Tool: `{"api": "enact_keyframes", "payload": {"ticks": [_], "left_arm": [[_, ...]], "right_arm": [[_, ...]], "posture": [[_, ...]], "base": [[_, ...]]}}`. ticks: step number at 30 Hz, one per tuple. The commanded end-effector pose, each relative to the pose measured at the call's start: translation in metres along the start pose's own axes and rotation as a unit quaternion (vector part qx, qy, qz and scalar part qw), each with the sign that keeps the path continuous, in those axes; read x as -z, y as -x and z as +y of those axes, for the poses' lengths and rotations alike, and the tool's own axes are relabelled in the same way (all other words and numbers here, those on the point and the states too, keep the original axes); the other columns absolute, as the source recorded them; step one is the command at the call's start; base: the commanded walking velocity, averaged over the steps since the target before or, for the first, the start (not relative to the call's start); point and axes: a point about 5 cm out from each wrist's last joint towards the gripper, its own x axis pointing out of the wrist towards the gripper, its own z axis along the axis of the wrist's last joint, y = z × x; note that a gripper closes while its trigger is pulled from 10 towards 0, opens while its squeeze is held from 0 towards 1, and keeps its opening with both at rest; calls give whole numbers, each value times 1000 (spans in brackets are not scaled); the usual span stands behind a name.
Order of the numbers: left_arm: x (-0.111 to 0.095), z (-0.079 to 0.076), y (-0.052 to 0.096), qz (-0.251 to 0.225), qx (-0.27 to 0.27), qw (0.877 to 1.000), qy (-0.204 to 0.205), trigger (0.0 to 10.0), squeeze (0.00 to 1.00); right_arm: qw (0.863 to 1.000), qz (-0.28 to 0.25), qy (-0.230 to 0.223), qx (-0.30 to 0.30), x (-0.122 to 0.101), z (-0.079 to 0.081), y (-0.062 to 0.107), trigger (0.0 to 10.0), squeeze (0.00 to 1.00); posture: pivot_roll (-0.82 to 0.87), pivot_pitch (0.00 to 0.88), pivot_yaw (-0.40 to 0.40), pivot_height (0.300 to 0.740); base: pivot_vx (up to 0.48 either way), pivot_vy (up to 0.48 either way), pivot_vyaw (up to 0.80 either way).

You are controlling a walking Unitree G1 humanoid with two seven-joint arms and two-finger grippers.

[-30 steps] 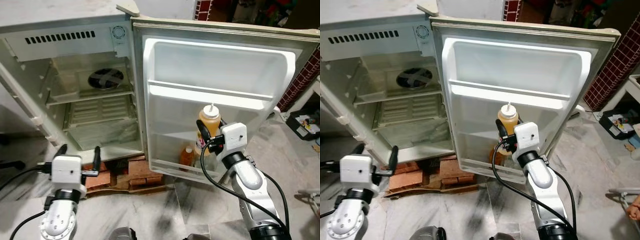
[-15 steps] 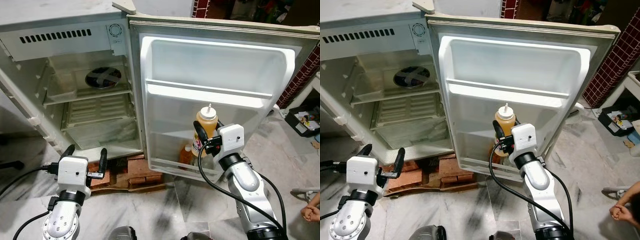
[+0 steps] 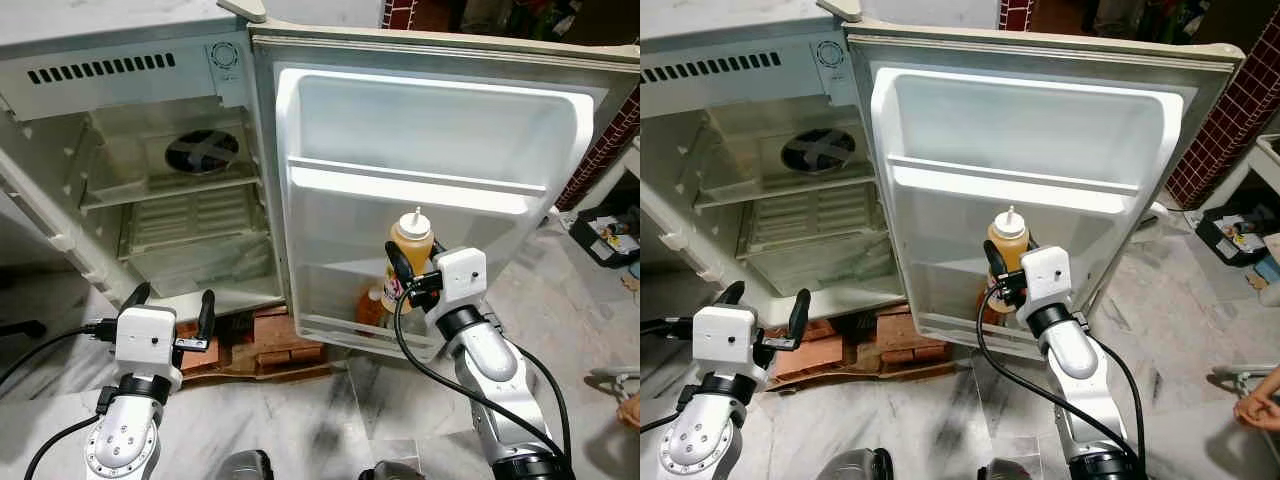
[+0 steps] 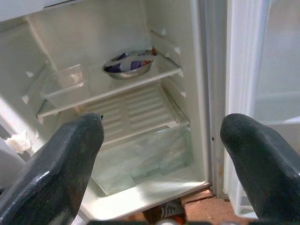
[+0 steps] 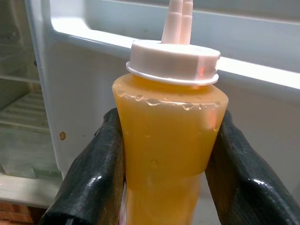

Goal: Restocking fridge

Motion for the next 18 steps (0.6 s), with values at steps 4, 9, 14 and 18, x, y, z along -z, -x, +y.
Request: {"api": "enact_keyframes", "payload": {"ticks": [4, 9, 14, 18], "left_arm": [[4, 1, 0, 12, 3, 1000, -1, 10000, 0], [5, 1, -1, 13, 4, 1000, -1, 10000, 0], [6, 1, -2, 14, 4, 1000, -1, 10000, 0], [7, 1, -3, 16, 4, 1000, -2, 10000, 0]], "right_arm": [[1000, -15, 0, -8, -8, 3, -4, 10000, 0], [1000, -14, 0, -12, -7, 3, -5, 10000, 0], [1000, -14, 0, -14, -7, 4, -6, 10000, 0], [1000, -13, 0, -15, -7, 4, -6, 10000, 0]], "posture": [[3, 134, 12, 711], [3, 134, 12, 676], [3, 134, 12, 656], [1, 136, 13, 641]], "base": [[0, 0, 0], [0, 0, 0], [0, 0, 0], [0, 0, 0]]}}
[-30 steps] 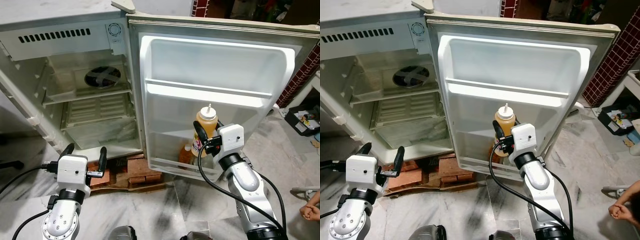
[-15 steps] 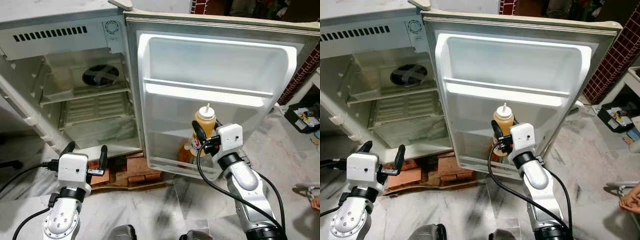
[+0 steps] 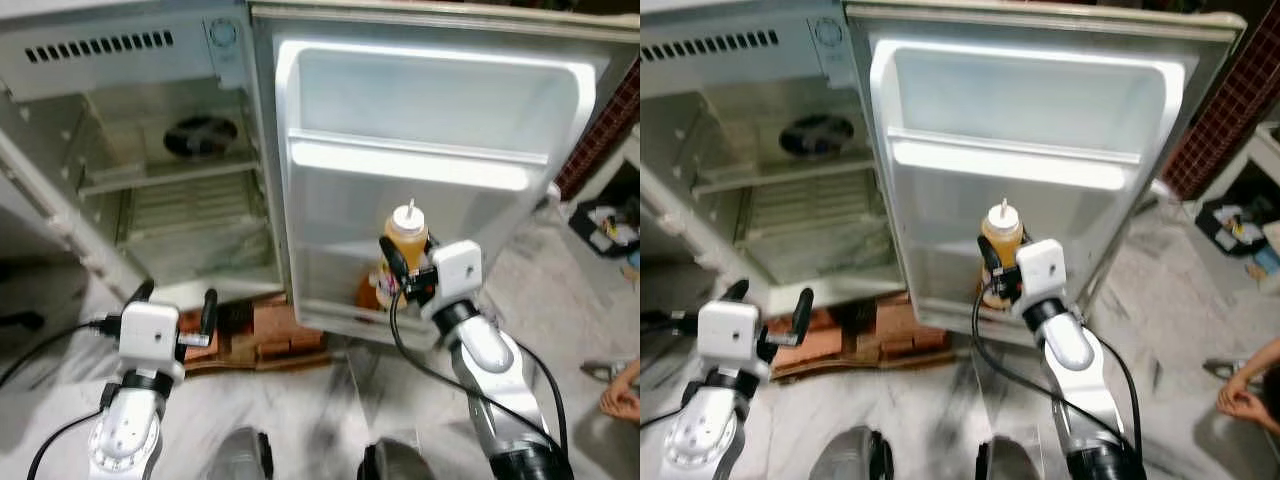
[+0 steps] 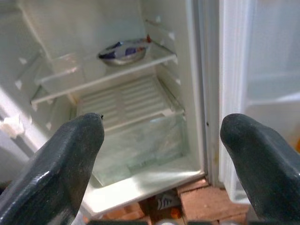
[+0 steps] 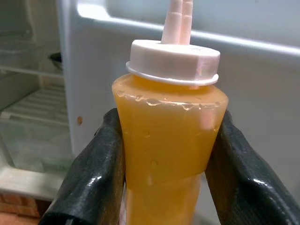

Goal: Restocking fridge

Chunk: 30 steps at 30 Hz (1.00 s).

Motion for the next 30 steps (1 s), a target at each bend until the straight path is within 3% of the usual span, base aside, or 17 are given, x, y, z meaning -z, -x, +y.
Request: {"api": "enact_keyframes", "payload": {"ticks": [1, 30], "left_arm": [[5, 2, 1, 13, -2, 1000, -2, 10000, 0], [2, -5, -6, 7, 20, 1000, -3, 10000, 0]], "right_arm": [[1000, -5, -2, -5, -2, 1, -1, 10000, 0], [999, -12, 7, -42, -3, 12, -6, 10000, 0]], "posture": [[2, 136, 12, 637], [-3, 133, 14, 637]], "base": [[0, 0, 0], [26, 0, 0]]}}
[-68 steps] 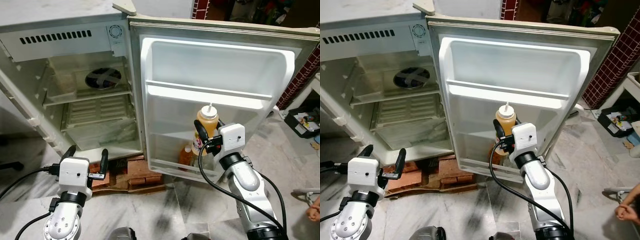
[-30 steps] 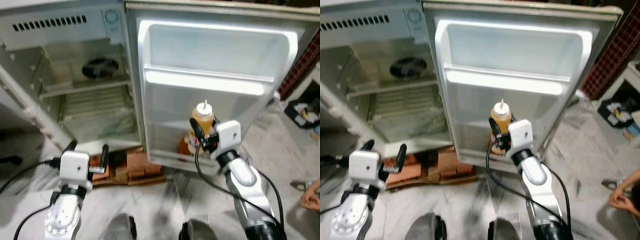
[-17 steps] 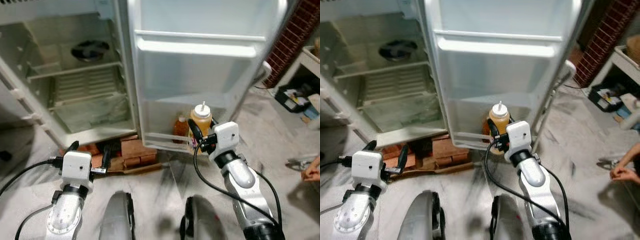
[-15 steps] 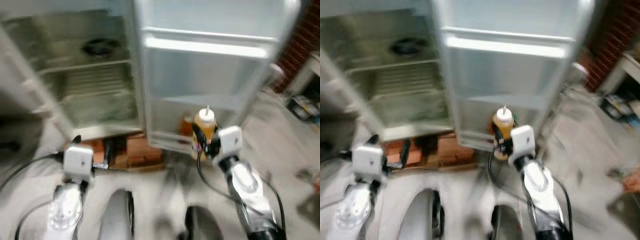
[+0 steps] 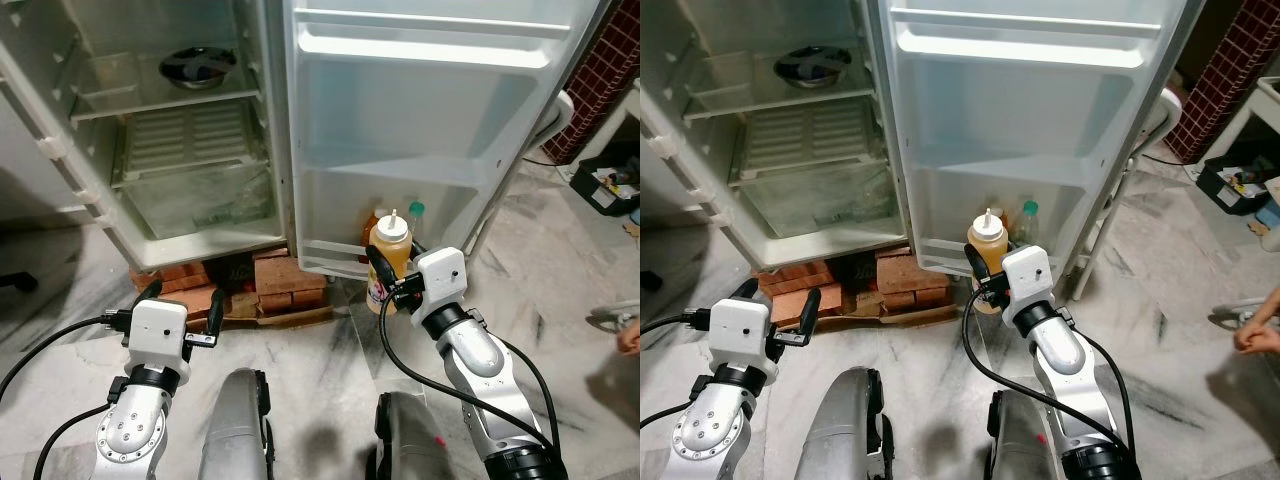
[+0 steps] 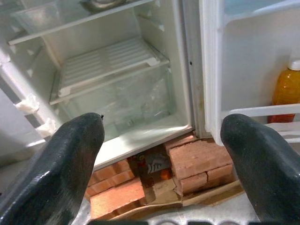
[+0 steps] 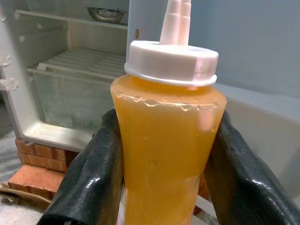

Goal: Restocking fridge

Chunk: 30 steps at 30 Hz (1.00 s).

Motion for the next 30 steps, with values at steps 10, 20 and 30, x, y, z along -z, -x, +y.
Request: {"api": "enact_keyframes", "payload": {"ticks": [10, 20, 30], "left_arm": [[0, 0, -2, -3, 5, 1000, 0, 10000, 0], [-1, 0, -5, -7, 5, 1000, 0, 10000, 0], [0, -1, -6, -8, 9, 1000, -1, 10000, 0]], "right_arm": [[1000, -23, 0, -9, -8, 1, -4, 10000, 0], [999, -30, 0, -29, -11, 5, -8, 10000, 0], [999, -34, -5, -35, -11, 7, -7, 10000, 0]], "posture": [[-6, 128, 13, 637], [-3, 130, 10, 637], [-7, 127, 13, 637]], "base": [[260, 0, 0], [327, 0, 0], [394, 0, 0]]}}
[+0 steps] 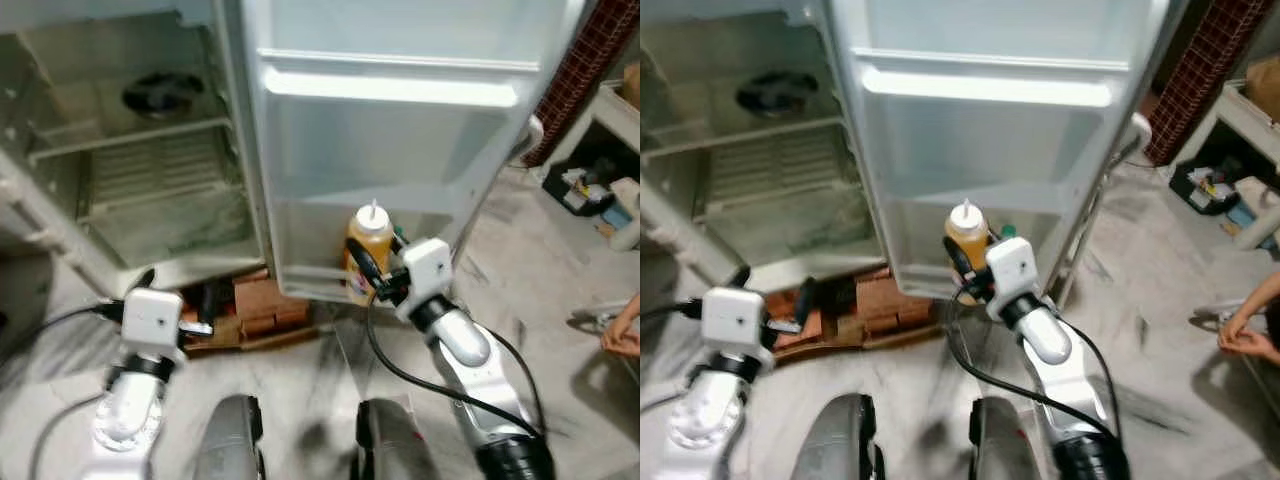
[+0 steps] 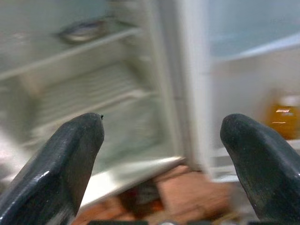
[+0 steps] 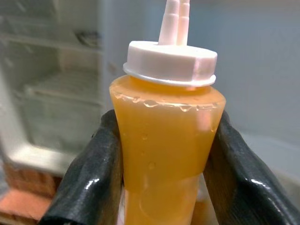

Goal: Restocking fridge

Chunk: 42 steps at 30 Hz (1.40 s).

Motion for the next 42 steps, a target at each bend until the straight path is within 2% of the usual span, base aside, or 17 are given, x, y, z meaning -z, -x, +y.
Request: {"api": "enact_keyframes", "payload": {"ticks": [1, 12, 38, 42], "left_arm": [[2, 8, 1, 5, -6, 1000, -11, 10000, 0], [3, 7, 1, 4, -3, 1000, -14, 10000, 0], [4, 7, 0, 3, -11, 1000, -14, 10000, 0], [4, 8, -1, 3, -12, 1000, -15, 10000, 0]], "right_arm": [[1000, -19, -4, -4, -7, 3, -5, 10000, 0], [1000, -19, -4, -9, -7, 4, -5, 10000, 0], [999, -21, -17, -30, -6, 9, -4, 10000, 0], [999, -19, -21, -33, -6, 10, -5, 10000, 0]], "posture": [[-7, 127, 14, 637], [-7, 129, 14, 637], [-5, 127, 11, 637], [-5, 128, 13, 613]], "base": [[405, 0, 0], [388, 0, 0], [0, 0, 0], [0, 0, 0]]}}
